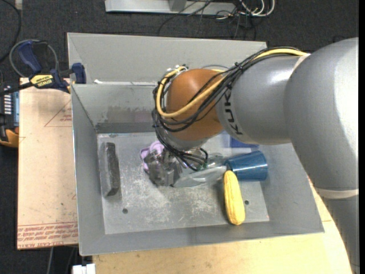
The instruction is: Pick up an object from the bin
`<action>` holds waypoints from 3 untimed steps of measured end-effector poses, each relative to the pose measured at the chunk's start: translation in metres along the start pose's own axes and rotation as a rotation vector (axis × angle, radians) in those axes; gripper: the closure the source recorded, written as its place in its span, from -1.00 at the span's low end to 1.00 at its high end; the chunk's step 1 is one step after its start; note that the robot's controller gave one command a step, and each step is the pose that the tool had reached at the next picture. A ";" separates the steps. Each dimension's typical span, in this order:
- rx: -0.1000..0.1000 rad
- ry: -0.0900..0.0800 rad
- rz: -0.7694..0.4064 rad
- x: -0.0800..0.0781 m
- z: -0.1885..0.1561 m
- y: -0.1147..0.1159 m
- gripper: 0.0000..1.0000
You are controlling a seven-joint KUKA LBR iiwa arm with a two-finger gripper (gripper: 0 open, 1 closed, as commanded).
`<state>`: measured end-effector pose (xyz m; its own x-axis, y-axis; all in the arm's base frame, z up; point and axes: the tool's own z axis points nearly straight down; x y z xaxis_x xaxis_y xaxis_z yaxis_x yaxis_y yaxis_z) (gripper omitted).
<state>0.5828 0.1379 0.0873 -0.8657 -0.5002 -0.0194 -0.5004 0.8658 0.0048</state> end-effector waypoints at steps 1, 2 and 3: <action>-0.002 -0.009 -0.032 -0.018 -0.088 0.019 1.00; -0.001 -0.016 -0.037 -0.021 -0.112 0.013 1.00; -0.003 -0.016 -0.091 -0.044 -0.007 0.033 1.00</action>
Offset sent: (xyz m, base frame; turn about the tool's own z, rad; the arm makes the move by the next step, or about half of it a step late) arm 0.0198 -0.0178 0.0556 -0.0261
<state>0.6042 0.1886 0.0954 -0.8164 -0.5763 -0.0359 -0.5768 0.8168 0.0056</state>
